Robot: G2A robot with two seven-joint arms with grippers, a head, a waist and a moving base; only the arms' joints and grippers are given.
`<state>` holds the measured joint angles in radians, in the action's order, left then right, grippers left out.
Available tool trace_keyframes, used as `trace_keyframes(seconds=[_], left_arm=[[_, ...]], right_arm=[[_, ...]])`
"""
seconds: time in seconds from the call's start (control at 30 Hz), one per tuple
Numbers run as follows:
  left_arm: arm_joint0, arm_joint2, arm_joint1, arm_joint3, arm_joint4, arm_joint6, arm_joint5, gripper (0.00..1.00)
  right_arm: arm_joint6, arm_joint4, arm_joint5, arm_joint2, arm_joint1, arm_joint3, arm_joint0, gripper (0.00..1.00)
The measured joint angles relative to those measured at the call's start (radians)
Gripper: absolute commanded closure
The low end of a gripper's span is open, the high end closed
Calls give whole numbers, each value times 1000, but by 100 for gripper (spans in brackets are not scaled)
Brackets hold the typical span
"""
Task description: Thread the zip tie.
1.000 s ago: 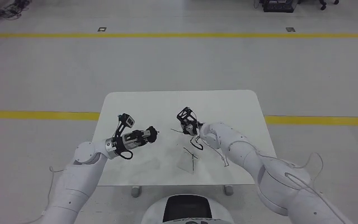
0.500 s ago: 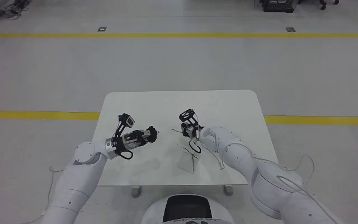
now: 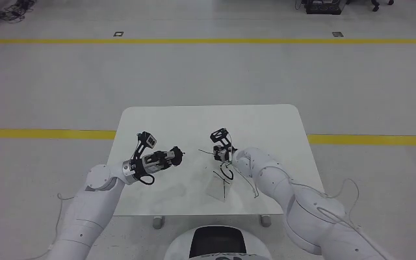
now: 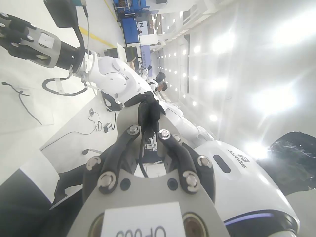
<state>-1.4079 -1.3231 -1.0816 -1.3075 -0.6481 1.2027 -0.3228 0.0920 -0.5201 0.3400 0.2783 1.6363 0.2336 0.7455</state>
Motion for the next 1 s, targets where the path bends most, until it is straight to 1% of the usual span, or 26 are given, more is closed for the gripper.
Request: trace_keyframes(seconds=[0.73,0.87,1.0], left_arm=[[0,0,0,0,0,0,0,100],[0,0,0,0,0,0,0,100],[0,0,0,0,0,0,0,100]], right_arm=[[56,-3,0,39,38,-68,-9,100],[16,-30,0,39,39,-63,-9,100],[-37,-61,0,32,28,-42,-5,100]])
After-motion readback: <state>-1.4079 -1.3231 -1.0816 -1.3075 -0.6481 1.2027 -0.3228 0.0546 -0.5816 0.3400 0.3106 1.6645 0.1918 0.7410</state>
